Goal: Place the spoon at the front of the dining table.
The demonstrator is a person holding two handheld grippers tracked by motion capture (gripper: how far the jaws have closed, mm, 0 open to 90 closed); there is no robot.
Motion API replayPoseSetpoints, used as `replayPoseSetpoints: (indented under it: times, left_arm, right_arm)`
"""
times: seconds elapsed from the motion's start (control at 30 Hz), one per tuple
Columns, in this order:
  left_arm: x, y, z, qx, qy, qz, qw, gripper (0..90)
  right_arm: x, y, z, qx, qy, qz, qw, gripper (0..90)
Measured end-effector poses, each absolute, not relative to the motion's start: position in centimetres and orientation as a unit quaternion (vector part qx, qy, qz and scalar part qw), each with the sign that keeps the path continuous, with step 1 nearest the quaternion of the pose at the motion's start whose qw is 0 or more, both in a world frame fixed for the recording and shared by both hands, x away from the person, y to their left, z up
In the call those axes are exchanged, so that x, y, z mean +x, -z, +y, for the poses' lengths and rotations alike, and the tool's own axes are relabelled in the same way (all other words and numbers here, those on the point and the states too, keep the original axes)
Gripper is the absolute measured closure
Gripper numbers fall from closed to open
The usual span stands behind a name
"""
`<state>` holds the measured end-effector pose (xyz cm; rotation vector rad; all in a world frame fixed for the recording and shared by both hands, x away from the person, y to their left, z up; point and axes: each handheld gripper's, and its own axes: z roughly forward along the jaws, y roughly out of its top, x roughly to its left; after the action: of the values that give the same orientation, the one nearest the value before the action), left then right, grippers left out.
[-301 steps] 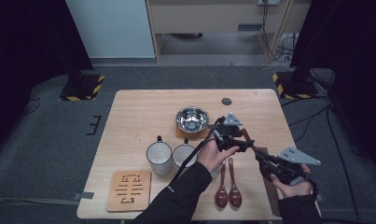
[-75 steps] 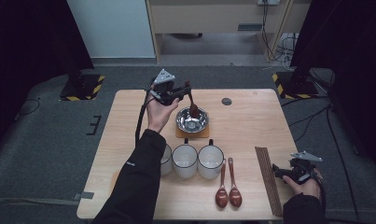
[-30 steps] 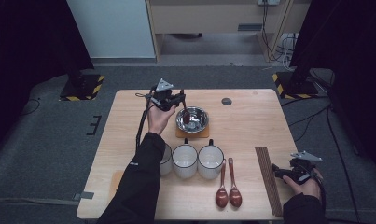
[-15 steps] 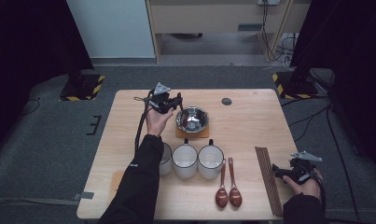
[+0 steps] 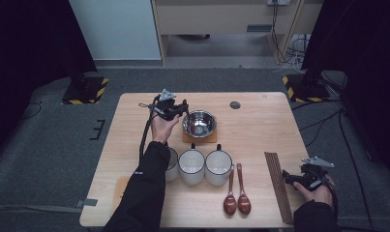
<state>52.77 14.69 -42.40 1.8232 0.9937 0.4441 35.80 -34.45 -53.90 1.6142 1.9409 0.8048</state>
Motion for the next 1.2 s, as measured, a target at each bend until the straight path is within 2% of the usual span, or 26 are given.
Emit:
replayPoseSetpoints:
  times: [1.2]
  left_arm:
    - [51.5,44.6,19.1,0.756,-0.203,0.433,0.446,73.0]
  right_arm:
    - [35.8,53.9,-34.4,0.591,-0.295,0.711,0.243,0.5]
